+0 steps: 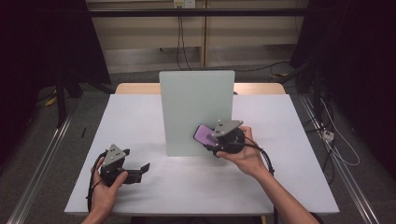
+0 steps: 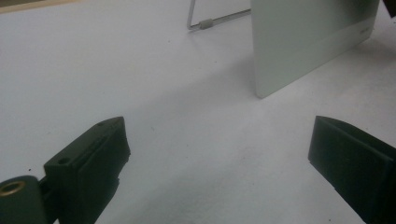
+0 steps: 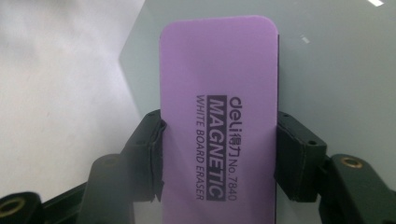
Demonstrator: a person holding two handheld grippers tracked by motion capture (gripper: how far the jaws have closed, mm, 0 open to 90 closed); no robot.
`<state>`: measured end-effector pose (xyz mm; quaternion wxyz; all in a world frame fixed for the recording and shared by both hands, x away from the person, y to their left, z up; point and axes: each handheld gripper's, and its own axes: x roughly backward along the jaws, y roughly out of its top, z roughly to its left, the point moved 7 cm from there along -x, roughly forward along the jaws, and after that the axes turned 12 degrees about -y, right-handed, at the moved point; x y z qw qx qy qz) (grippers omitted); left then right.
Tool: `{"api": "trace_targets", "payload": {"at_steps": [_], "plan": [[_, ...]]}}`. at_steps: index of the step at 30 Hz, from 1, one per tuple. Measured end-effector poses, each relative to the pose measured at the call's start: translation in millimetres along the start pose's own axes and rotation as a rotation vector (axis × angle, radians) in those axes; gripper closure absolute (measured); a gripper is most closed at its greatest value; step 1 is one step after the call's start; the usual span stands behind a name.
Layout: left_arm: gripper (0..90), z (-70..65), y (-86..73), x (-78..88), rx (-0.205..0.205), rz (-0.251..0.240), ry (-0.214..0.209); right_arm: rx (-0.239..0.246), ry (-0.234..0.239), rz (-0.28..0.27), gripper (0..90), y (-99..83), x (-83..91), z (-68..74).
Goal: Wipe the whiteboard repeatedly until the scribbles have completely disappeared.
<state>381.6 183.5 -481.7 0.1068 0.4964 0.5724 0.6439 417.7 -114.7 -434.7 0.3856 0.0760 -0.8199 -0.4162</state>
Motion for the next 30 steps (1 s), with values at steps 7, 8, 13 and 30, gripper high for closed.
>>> {"api": "trace_targets", "payload": {"at_steps": [7, 8, 13, 30], "plan": [[5.0, 0.0, -0.9, 1.7, 0.009, -0.008, 0.001, -0.08, -0.058, -0.057, 42.0, 8.7, 14.5, -23.0], [4.9, 0.0, -1.1, 2.5, 0.011, -0.008, 0.004, -0.084, -0.057, -0.058, 42.0, 7.9, 15.8, -24.7], [5.0, 2.0, -3.4, 2.2, 0.023, -0.002, -0.002, -0.092, -0.03, -0.031, 42.0, 2.8, 16.7, -22.3], [4.9, 0.2, -1.3, 2.2, 0.015, -0.007, 0.0, -0.153, 0.103, -0.009, 41.9, -14.9, 19.4, -2.8]]}}
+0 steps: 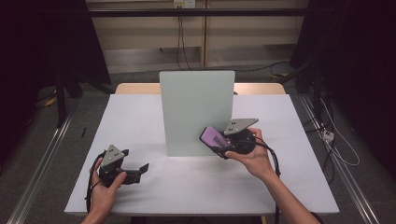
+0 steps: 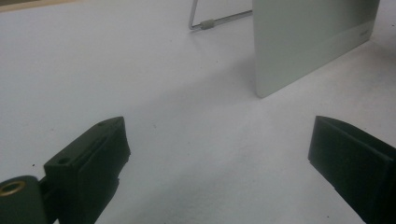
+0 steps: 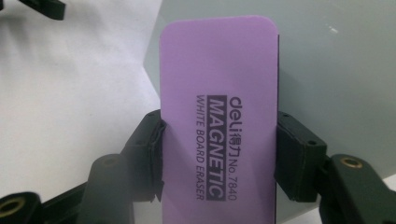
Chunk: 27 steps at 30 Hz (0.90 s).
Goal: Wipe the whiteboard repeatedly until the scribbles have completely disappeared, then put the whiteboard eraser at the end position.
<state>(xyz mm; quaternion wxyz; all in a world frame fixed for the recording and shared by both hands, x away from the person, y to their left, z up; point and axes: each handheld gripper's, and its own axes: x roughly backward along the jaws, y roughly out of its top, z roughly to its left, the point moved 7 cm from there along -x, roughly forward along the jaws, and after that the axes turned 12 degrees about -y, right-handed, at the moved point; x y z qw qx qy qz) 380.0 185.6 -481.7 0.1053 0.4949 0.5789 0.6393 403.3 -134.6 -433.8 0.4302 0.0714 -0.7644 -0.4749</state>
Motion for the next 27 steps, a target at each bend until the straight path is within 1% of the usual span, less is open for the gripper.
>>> {"api": "trace_targets", "payload": {"at_steps": [5, 8, 12, 16, 20, 22, 25, 27], "plan": [[4.9, -0.2, -0.3, -1.0, -0.004, 0.003, 0.0, -0.002, 0.036, 0.023, 41.9, -3.2, 1.8, 5.4], [5.0, 0.9, -2.0, -1.7, 0.002, 0.01, -0.002, -0.007, 0.059, 0.041, 42.0, -4.3, 1.0, 7.1], [5.0, 2.8, -2.0, -1.3, 0.013, -0.002, -0.003, -0.015, 0.093, 0.056, 41.9, -5.4, -0.7, 9.2], [4.9, 1.6, -1.2, 0.0, 0.008, 0.001, -0.003, -0.018, 0.121, 0.07, 41.9, -7.6, -2.7, 14.2], [5.0, 1.2, -0.4, 0.2, -0.005, 0.007, 0.001, 0.01, 0.143, 0.092, 41.9, -9.4, -4.7, 22.5], [5.0, 0.2, -1.1, 0.8, -0.001, 0.006, 0.001, 0.02, 0.156, 0.1, 41.9, -9.6, -5.0, 26.5], [5.0, 0.4, -1.2, 2.3, 0.002, 0.003, 0.005, 0.026, 0.17, 0.108, 41.9, -9.8, -5.3, 29.8], [5.0, 1.2, -0.2, 2.7, -0.005, 0.003, 0.006, 0.033, 0.176, 0.116, 41.9, -10.4, -5.7, 30.7]]}}
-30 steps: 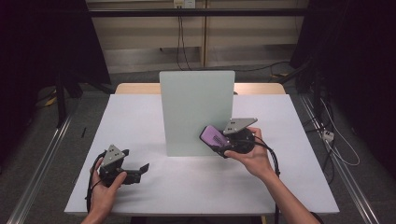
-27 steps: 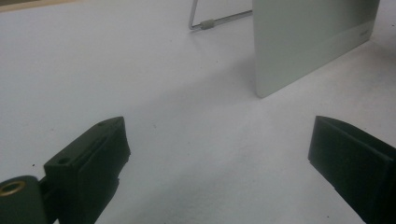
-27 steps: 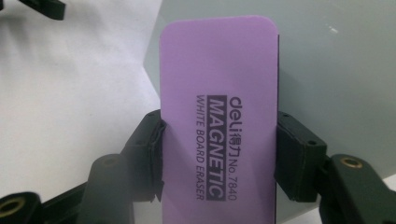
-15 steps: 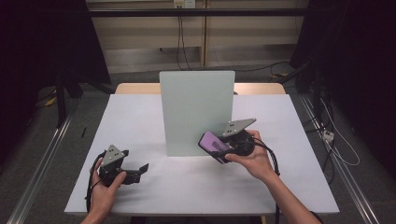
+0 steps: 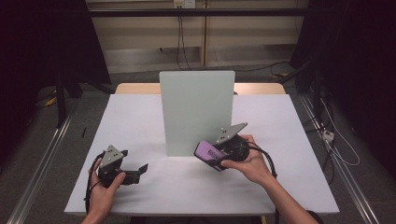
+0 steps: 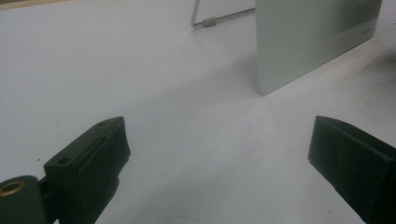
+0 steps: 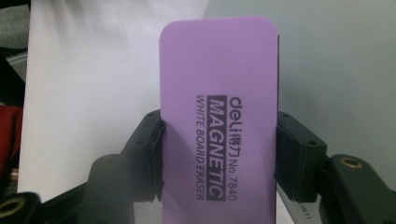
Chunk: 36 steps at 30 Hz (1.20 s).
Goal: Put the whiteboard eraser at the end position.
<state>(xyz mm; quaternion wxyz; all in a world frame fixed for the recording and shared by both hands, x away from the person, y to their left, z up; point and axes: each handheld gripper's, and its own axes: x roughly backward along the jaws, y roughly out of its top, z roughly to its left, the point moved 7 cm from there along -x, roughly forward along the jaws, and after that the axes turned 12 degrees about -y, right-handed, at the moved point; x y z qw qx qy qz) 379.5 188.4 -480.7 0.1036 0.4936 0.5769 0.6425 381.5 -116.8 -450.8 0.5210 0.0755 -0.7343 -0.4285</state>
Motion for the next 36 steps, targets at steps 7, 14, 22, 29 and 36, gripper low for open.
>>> {"api": "trace_targets", "payload": {"at_steps": [7, 14, 22, 29, 36], "plan": [[5.0, -1.8, 0.3, -0.6, 0.008, 0.0, -0.004, 0.0, 0.018, 0.013, 41.9, -0.7, 1.3, 1.7], [5.0, -1.1, -0.1, -0.4, 0.02, -0.003, 0.003, -0.001, 0.051, 0.037, 41.9, -2.7, 1.6, 5.5], [5.0, -1.5, -0.2, -2.9, 0.023, 0.0, 0.002, 0.01, 0.077, 0.058, 41.9, -4.3, 0.7, 10.1], [4.9, -1.1, -0.6, -1.3, 0.023, 0.0, 0.001, 0.016, 0.086, 0.078, 41.9, -4.8, -1.6, 12.2], [4.9, -1.3, -1.4, -0.6, 0.031, -0.005, -0.007, 0.026, 0.097, 0.092, 41.9, -3.3, -4.0, 15.8]]}}
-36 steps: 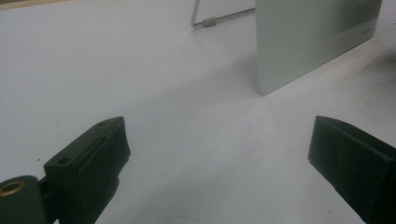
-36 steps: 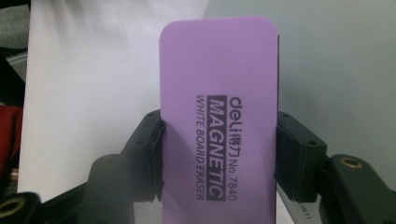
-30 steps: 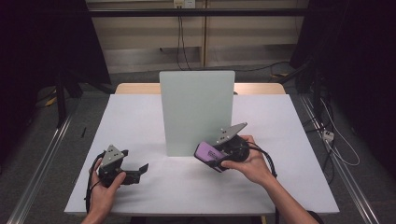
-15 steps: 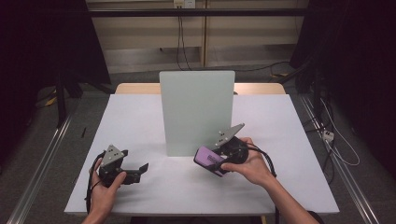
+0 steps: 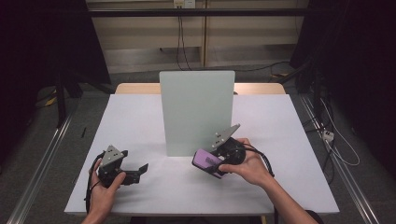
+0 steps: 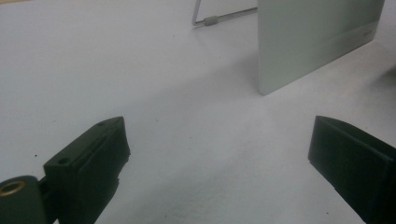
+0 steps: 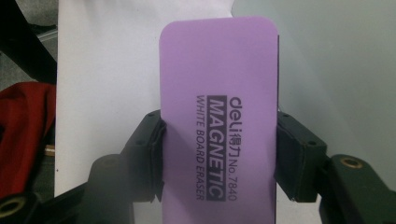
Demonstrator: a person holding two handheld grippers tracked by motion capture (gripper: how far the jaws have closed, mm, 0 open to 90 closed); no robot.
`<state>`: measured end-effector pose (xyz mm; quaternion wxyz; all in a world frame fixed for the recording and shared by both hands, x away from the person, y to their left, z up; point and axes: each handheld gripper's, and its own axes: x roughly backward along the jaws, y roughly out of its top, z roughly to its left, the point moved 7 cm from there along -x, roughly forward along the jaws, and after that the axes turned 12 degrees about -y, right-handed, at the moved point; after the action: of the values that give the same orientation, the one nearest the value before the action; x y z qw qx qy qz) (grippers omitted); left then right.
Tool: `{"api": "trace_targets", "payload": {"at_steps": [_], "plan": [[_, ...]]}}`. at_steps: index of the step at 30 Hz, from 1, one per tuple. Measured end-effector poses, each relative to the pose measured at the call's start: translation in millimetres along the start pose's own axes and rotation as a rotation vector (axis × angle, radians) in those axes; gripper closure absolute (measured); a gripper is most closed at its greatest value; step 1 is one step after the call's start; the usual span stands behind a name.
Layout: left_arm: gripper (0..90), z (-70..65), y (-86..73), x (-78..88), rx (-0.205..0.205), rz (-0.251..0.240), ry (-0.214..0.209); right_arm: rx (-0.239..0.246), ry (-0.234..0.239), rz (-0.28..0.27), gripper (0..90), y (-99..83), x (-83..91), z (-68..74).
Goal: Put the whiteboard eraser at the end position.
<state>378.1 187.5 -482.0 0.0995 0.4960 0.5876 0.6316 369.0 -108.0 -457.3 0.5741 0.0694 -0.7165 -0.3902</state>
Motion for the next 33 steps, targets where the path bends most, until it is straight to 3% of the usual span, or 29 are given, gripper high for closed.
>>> {"api": "trace_targets", "payload": {"at_steps": [15, 26, 33], "plan": [[4.9, -0.4, -0.1, 1.8, -0.001, -0.004, -0.002, 0.021, 0.029, 0.036, 42.0, 3.7, -11.7, 10.2], [4.9, -0.5, 0.6, 1.2, -0.006, -0.002, -0.003, 0.056, 0.05, 0.123, 41.9, -4.0, -27.8, 20.2], [4.8, 0.1, 0.2, 1.3, -0.002, -0.003, -0.004, 0.062, 0.063, 0.134, 41.9, -5.2, -35.2, 23.8]]}}
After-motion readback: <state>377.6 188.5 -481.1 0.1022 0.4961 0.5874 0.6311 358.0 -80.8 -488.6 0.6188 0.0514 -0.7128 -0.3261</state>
